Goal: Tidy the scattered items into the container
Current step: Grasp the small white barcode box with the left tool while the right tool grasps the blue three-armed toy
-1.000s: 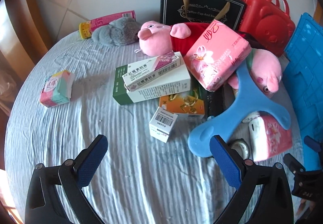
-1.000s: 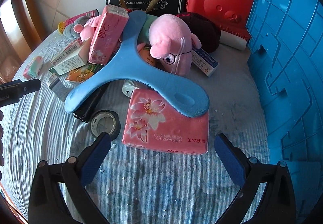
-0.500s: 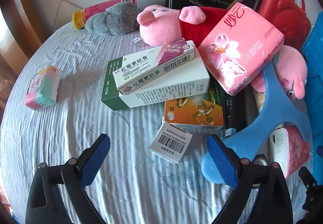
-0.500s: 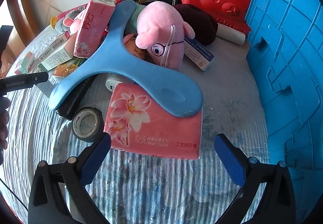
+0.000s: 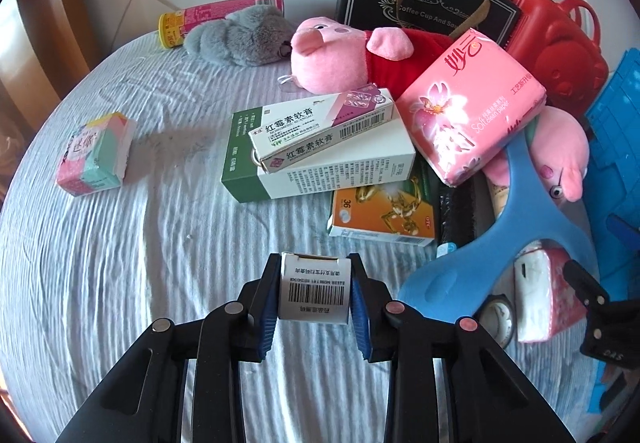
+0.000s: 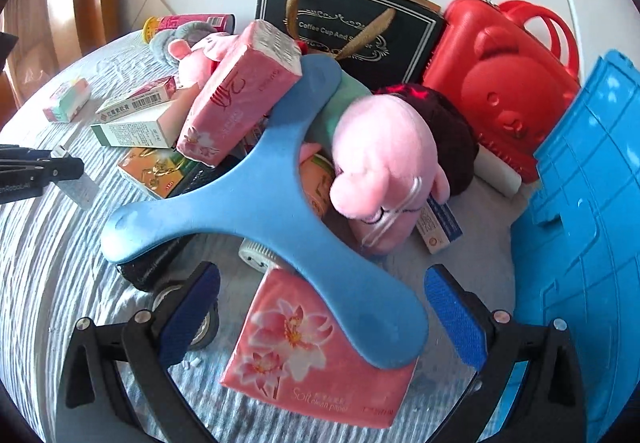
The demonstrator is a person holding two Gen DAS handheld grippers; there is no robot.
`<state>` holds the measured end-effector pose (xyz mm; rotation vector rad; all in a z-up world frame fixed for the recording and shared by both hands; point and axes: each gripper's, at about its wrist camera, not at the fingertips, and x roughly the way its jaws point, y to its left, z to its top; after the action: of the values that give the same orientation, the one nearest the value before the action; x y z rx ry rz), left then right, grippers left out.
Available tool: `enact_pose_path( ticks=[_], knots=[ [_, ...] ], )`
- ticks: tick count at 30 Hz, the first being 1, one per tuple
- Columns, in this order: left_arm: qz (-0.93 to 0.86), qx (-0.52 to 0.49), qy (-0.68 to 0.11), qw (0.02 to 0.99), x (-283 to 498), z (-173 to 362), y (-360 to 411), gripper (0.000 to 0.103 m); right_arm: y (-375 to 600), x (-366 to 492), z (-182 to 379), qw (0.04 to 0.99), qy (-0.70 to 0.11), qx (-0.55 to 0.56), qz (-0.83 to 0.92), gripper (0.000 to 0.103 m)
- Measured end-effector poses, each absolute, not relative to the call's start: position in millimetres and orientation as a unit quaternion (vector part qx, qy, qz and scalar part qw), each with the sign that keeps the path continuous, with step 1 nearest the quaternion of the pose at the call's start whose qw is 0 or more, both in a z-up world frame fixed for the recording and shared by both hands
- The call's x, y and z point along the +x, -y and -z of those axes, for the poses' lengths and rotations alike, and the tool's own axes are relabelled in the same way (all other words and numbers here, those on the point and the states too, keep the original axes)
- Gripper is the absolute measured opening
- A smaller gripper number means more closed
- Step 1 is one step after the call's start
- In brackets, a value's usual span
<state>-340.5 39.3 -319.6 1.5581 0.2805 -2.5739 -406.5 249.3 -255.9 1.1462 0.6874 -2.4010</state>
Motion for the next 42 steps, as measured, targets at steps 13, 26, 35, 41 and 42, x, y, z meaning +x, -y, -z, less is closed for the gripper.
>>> enact_pose_path(
  ticks=[13, 26, 35, 41, 42],
  knots=[
    [0.842, 0.521, -0.120, 0.076, -311, 323, -18, 0.030, -221, -429, 293, 0.215, -0.322, 0.422, 0.819, 0.103],
    [0.850, 0.508, -0.122, 0.074, -300, 304, -10, 0.031, -207, -410, 278, 0.270, -0.298, 0.439, 0.804, 0.038],
    [0.853, 0.499, -0.130, 0.074, -283, 288, -5, 0.031, -210, -370, 250, 0.274, -0.248, 0.451, 0.812, 0.029],
    [0.857, 0.494, -0.129, 0.069, -266, 275, -2, 0.031, -212, -344, 225, 0.262, -0.228, 0.448, 0.824, 0.022],
    [0.858, 0.492, -0.128, 0.067, -263, 272, -2, 0.031, -213, -341, 220, 0.261, -0.226, 0.446, 0.825, 0.020]
  ],
)
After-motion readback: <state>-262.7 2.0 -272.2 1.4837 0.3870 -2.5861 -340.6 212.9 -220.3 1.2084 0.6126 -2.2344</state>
